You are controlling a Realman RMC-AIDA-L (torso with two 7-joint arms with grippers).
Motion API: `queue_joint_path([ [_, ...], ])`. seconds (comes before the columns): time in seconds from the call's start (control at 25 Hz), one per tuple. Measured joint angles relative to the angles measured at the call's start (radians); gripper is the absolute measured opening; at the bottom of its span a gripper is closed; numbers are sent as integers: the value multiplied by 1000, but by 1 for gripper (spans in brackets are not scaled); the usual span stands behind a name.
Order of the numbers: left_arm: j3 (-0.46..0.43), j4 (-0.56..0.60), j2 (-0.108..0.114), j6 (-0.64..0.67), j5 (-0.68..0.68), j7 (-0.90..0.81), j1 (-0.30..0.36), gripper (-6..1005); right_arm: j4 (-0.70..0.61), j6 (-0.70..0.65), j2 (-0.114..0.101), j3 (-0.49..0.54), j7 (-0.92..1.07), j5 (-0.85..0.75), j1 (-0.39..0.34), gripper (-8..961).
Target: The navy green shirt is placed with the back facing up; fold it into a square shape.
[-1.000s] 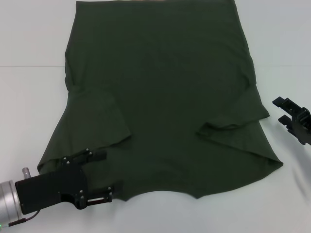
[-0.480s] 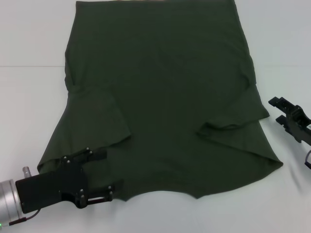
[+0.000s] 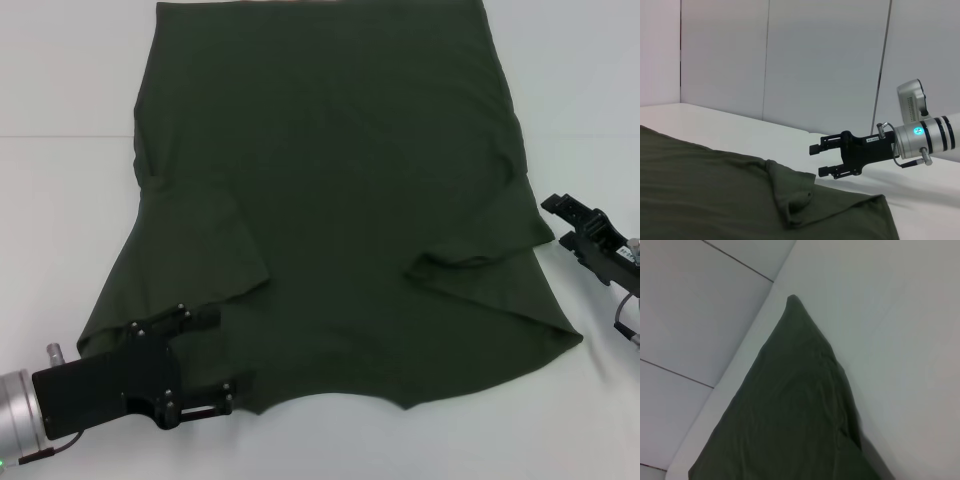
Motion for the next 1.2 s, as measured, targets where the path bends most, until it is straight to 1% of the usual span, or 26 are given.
queue_joint_path([
  [0.52,0,0,0,3,0,0,2,889,6,46,0,0,-19,-1,37,753],
  [0.76,0,0,0,3,0,0,2,889,8,45,0,0,-25,-2,43,753],
  [1.2,0,-11,0,4,-23,0,6,889,9,-16,0,0,-102,-2,31,748],
])
